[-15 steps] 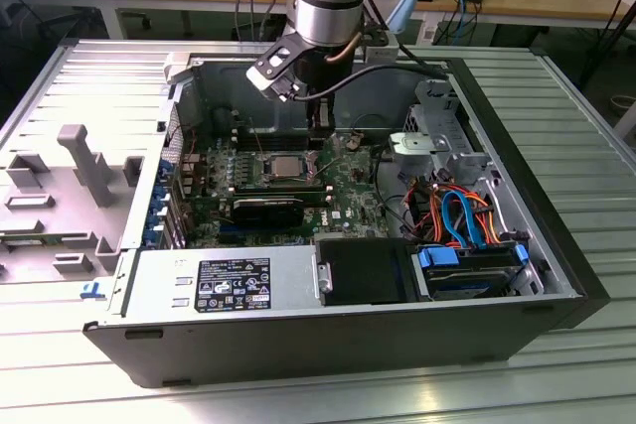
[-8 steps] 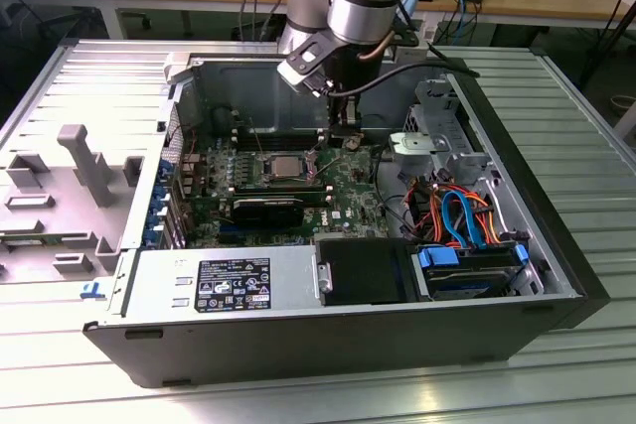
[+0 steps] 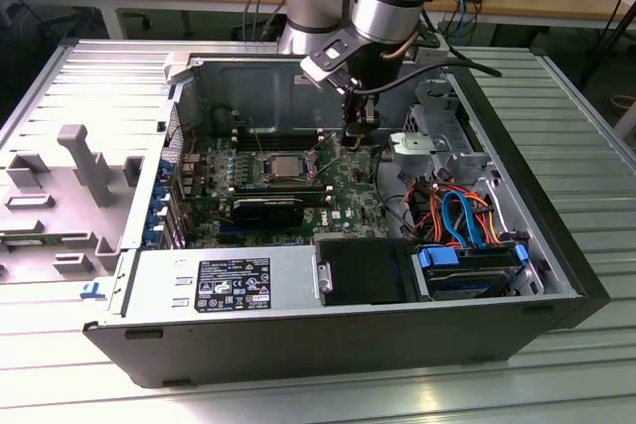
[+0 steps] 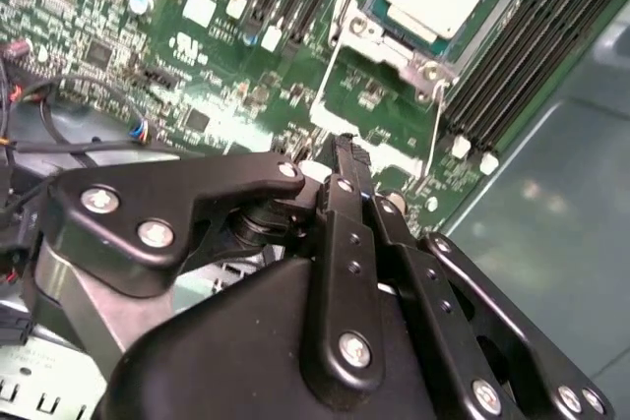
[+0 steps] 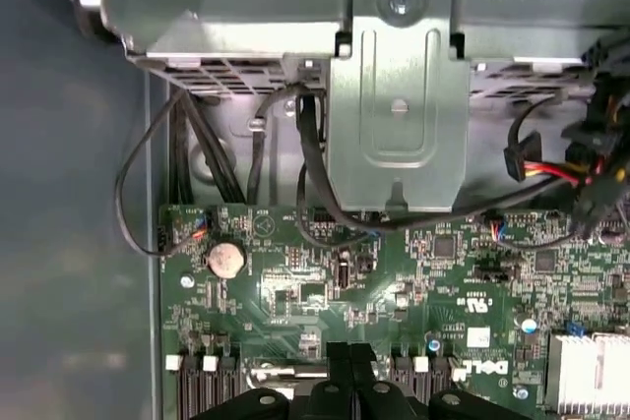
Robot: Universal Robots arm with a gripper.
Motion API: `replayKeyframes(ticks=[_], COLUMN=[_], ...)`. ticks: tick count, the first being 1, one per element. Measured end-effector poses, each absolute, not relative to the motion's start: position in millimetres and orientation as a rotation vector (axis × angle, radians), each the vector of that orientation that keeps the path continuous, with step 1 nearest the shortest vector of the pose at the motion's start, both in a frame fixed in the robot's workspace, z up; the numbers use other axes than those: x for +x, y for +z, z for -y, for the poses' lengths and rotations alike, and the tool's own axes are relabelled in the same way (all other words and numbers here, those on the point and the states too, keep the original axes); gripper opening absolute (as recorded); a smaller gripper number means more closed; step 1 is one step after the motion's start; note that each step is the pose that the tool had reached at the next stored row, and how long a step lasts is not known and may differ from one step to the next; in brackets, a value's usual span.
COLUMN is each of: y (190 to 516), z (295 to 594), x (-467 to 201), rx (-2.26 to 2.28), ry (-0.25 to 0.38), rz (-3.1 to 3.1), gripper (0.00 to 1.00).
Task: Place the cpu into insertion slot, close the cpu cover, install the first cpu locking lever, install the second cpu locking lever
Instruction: 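Close the cpu cover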
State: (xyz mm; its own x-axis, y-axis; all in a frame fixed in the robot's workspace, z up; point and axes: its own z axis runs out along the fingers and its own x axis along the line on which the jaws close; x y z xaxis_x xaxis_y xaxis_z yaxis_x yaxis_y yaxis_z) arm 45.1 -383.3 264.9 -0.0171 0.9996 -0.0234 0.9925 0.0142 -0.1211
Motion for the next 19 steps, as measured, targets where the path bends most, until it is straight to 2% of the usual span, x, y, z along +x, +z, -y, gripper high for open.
replayKeyframes(ticks=[10,19], y=[252,247], z=[381,378], x=[58,42], rx=[-2.136,-2.106], ry=[0.189,0.142], rz=[2.17,2.162], gripper=[0.11,0.11])
